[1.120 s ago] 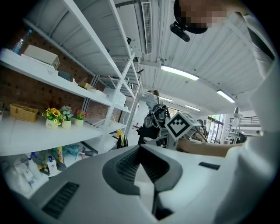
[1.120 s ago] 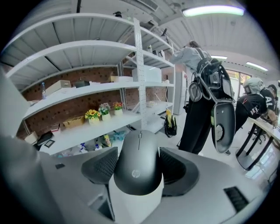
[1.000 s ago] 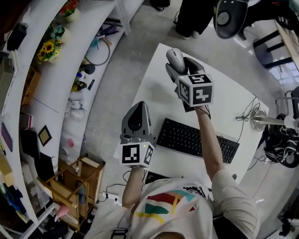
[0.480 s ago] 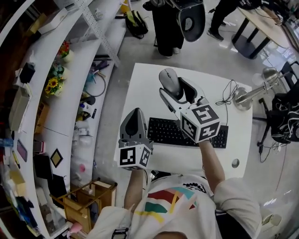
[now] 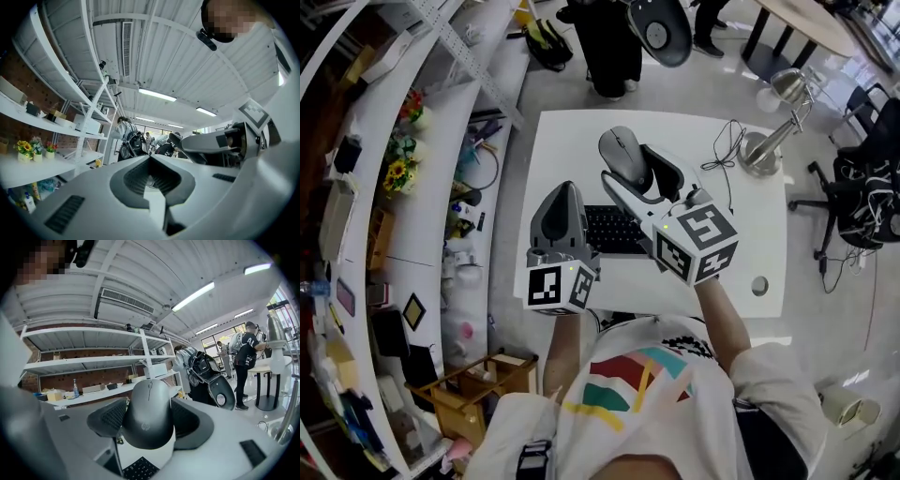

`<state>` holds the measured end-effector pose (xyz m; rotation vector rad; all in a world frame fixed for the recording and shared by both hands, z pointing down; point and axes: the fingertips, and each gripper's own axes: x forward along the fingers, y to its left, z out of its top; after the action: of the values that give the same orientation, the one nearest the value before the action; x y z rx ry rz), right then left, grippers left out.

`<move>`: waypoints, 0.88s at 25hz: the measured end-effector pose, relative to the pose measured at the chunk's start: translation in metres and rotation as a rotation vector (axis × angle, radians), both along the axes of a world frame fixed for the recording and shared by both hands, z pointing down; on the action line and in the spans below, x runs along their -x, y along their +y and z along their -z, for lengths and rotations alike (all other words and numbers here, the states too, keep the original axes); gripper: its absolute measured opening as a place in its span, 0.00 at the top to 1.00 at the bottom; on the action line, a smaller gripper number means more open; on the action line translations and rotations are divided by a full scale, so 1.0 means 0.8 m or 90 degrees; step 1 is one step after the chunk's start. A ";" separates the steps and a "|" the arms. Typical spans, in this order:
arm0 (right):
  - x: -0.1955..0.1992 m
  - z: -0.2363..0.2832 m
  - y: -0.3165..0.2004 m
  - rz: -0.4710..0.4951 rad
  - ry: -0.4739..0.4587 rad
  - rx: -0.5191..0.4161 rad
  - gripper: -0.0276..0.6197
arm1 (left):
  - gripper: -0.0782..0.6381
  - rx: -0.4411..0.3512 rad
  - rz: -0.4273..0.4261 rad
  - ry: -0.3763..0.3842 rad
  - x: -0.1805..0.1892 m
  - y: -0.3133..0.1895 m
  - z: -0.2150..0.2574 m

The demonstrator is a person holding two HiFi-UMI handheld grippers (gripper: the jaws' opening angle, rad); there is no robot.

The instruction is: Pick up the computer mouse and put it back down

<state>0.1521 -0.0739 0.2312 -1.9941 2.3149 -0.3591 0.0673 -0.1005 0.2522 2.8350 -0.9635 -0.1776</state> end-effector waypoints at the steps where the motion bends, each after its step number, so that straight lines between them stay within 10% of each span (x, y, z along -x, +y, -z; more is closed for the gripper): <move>1: -0.002 0.001 0.005 -0.001 0.001 -0.002 0.48 | 0.83 -0.002 -0.002 0.001 -0.003 0.005 0.001; 22: 0.022 -0.048 0.053 0.068 -0.006 0.064 0.48 | 0.83 0.020 0.072 -0.001 0.033 0.019 -0.019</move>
<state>0.1343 -0.0318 0.2697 -1.9102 2.4505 -0.5009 0.0409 -0.0850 0.2674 2.7555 -1.1169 -0.1705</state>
